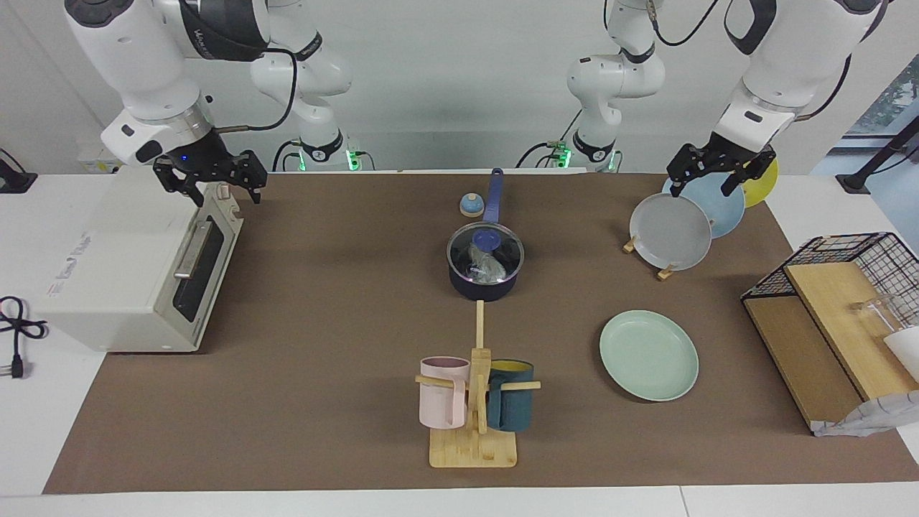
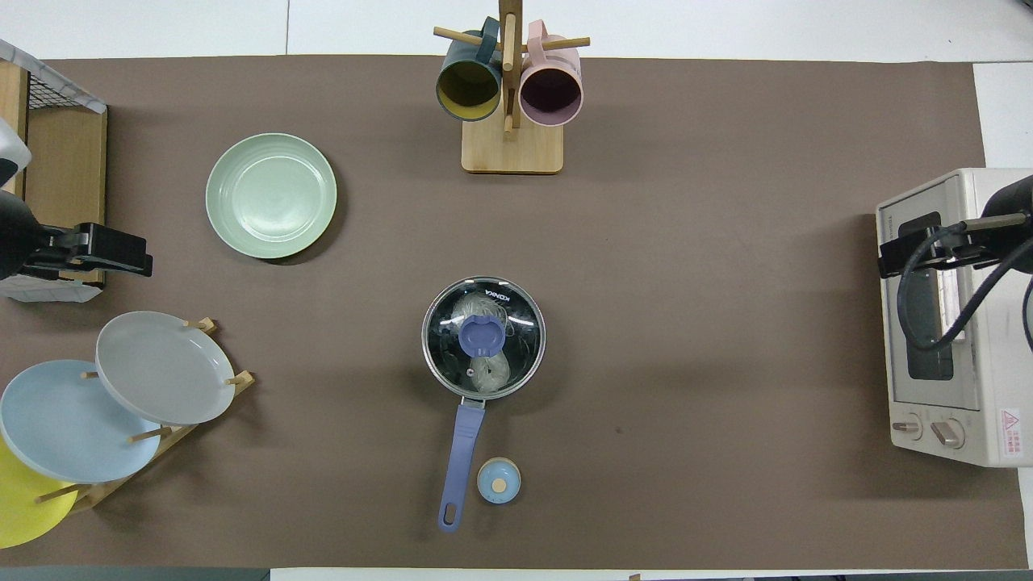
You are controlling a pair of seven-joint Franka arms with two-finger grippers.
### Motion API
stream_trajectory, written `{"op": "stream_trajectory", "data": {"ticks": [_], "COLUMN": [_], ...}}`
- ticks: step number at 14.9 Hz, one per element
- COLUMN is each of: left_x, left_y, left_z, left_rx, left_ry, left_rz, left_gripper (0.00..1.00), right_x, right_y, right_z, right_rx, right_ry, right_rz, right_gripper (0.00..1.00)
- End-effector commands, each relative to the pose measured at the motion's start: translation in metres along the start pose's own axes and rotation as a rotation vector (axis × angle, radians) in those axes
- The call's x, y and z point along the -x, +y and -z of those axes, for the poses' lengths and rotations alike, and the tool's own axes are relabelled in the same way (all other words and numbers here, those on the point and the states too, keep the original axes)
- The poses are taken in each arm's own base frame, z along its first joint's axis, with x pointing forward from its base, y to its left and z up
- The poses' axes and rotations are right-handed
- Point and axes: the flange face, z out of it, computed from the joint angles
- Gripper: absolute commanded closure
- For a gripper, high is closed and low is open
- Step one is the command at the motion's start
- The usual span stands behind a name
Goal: Transfer vermicelli from plate to pot
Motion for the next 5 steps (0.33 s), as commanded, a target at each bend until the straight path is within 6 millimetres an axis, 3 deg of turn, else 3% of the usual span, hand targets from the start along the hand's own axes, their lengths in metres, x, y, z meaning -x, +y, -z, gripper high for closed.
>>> {"op": "stream_trajectory", "data": {"ticks": [1,5], "left_x": [0.0078,0.0078], "left_y": [-0.0040,-0.0040], "left_z": [0.0024,0.0024], "left_rx": [-0.018,-0.018], "left_ry": [0.002,0.002], "left_rz": [-0.011,-0.011], "left_gripper": [0.00,0.00], "right_x": [0.0029,0.0042], "right_y": [-0.0013,-0.0036], "right_z": [0.0033,0.0026], "right_rx": [-0.005,-0.010], "right_ry": [-0.007,-0.016], "right_rz": [0.020,0.023], "right_gripper": [0.00,0.00]}}
